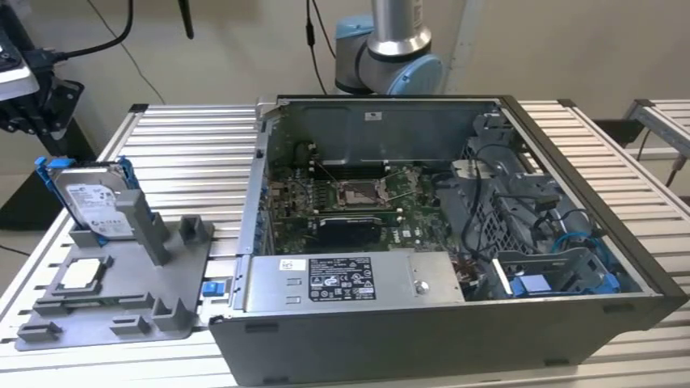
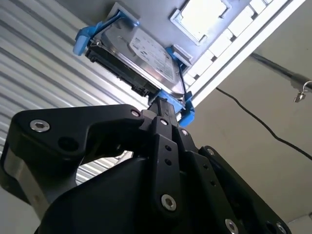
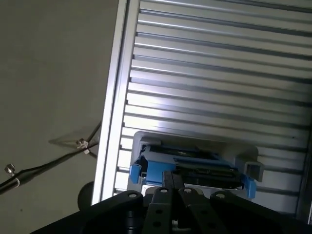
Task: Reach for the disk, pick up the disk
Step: 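Pick up the disk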
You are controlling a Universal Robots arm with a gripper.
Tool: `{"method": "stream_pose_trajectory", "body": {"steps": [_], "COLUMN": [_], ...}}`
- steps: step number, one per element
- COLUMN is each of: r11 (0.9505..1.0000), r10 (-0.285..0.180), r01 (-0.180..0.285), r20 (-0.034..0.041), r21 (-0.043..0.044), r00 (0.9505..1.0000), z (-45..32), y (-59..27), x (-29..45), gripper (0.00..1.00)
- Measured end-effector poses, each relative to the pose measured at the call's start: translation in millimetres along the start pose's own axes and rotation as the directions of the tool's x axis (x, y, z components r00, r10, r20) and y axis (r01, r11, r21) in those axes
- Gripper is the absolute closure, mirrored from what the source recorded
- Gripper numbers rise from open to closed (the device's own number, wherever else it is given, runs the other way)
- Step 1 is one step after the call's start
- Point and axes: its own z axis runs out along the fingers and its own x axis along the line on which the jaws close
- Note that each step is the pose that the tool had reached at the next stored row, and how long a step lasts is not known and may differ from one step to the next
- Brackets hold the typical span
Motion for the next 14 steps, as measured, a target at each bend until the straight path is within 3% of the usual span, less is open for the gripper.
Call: {"method": "stream_pose_trajectory", "body": {"steps": [4,8,11,14], "r11": [0.9973,0.9894,0.9801,0.9677], "r10": [-0.073,-0.145,-0.198,-0.252], "r01": [0.073,0.145,0.198,0.252], "r20": [-0.0028,-0.0055,-0.0076,-0.0096], "r21": [0.0,-0.0003,-0.0006,-0.0011], "r00": [0.9973,0.9894,0.9801,0.9676], "z": [0.0,0.0,0.0,0.0], "y": [0.0,0.0,0.0,0.0], "x": [0.0,0.0,0.0,-0.1], "gripper": [1.0,1.0,1.0,1.0]}}
